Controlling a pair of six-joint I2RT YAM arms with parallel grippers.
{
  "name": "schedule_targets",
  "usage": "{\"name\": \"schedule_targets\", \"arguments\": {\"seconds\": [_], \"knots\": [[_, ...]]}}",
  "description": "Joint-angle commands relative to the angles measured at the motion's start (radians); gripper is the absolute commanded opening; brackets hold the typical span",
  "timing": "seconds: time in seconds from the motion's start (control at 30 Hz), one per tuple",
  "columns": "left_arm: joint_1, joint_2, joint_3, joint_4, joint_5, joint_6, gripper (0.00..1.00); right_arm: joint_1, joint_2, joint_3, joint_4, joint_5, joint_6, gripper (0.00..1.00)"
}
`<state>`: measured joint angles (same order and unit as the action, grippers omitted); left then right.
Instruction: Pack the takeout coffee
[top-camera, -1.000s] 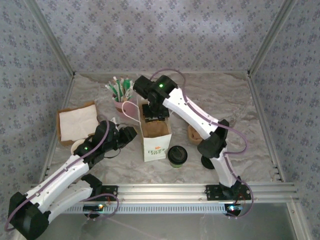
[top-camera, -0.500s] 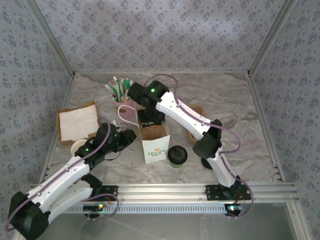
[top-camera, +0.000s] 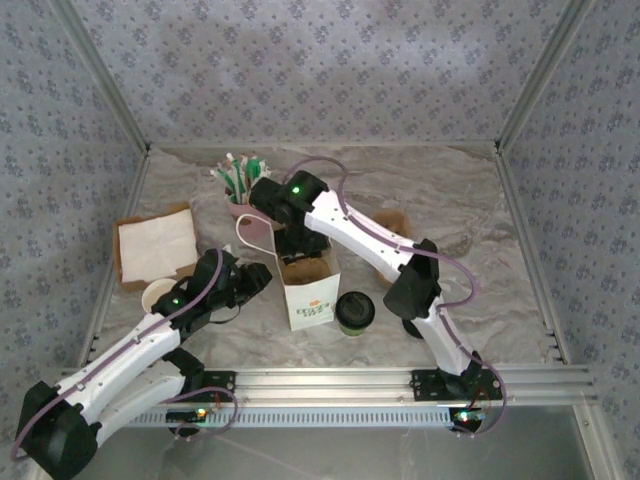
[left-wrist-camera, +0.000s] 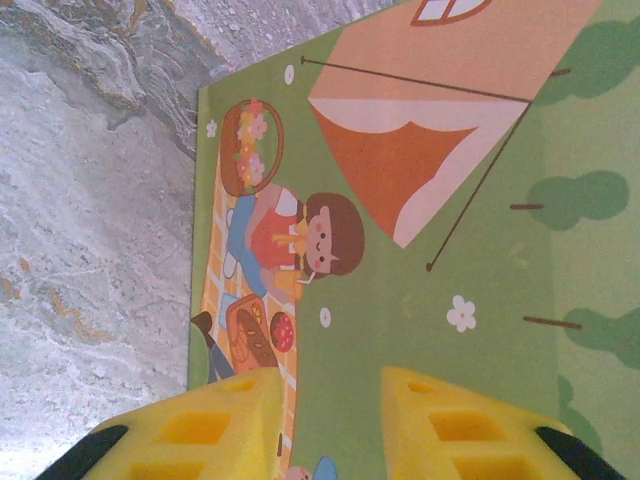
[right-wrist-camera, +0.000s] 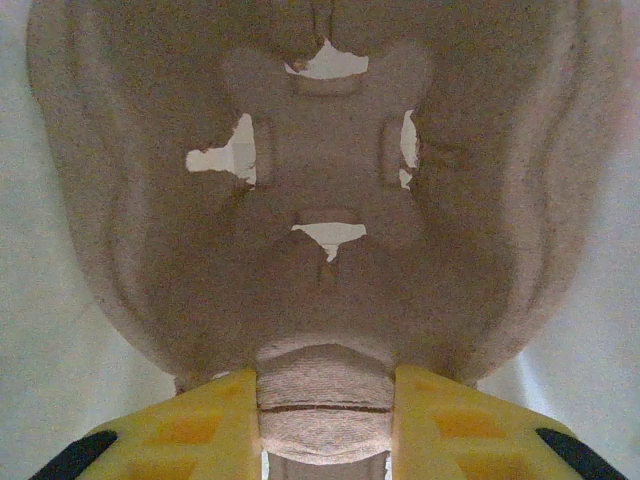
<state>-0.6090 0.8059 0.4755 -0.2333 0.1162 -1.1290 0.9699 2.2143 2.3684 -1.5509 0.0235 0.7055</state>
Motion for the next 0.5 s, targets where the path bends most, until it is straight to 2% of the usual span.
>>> {"name": "schedule_targets", "arguments": {"seconds": [0.0,0.47], "knots": [[-0.001,-0.005,-0.002,0.013,-0.013,-0.010,0.31,0.008,0.012,-0.026,-0.003,0.019,-0.008,0.35],[0.004,-0.016,-0.001,-0.016,-0.026,-0.008,0.31,0.011,0.007,-0.148,0.098,0.012,-0.008,0.40]]}}
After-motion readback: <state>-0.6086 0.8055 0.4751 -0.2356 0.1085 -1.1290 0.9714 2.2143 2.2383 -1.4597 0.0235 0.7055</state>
